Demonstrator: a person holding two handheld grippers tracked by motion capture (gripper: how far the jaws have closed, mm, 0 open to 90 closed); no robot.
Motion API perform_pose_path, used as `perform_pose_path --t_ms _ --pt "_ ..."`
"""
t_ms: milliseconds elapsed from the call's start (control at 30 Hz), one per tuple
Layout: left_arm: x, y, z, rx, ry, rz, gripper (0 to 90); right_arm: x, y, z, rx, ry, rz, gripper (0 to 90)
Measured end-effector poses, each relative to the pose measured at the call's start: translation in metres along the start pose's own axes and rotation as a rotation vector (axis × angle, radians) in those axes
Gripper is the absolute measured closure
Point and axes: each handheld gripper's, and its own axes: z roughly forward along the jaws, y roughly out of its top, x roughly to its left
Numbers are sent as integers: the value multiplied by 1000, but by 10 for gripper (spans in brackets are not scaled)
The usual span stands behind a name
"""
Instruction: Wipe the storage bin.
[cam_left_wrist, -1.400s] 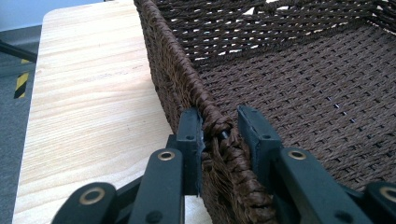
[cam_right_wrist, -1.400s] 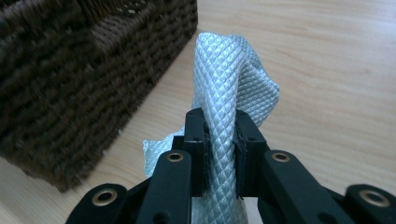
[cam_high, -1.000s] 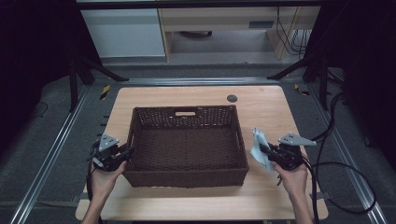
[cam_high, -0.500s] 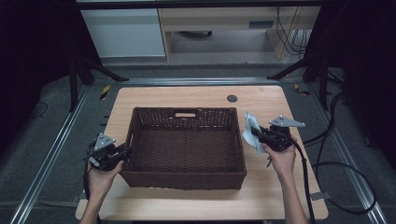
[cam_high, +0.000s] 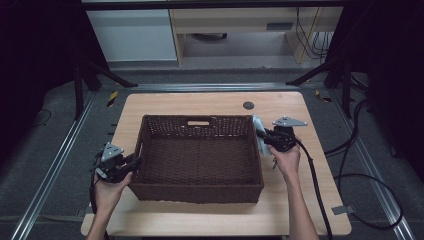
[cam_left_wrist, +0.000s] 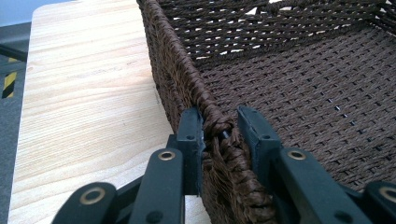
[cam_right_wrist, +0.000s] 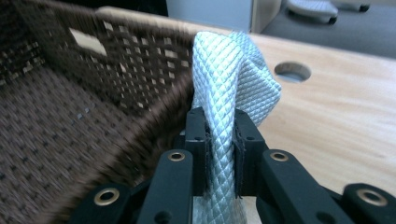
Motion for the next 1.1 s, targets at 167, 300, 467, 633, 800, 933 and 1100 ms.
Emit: perform_pose_path --t_ms 167,300,467,633,800,933,1100 --pt "0 0 0 -3 -1 -4 705 -5 -20 18 96 -6 17 799" --pt "0 0 0 -3 -3 -5 704 -6 -36 31 170 -11 29 799" --pt "0 0 1 -7 -4 -13 704 -6 -40 34 190 2 42 798" --pt "1 0 1 -9 -4 -22 705 -7 -23 13 34 33 64 799" --pt "1 1 3 -10 -5 -26 706 -4 -4 -2 -39 43 24 798" --pt "0 5 7 -6 3 -18 706 -3 3 -3 -48 45 1 799" --pt "1 8 11 -2 5 -14 705 -11 -11 6 43 26 15 799"
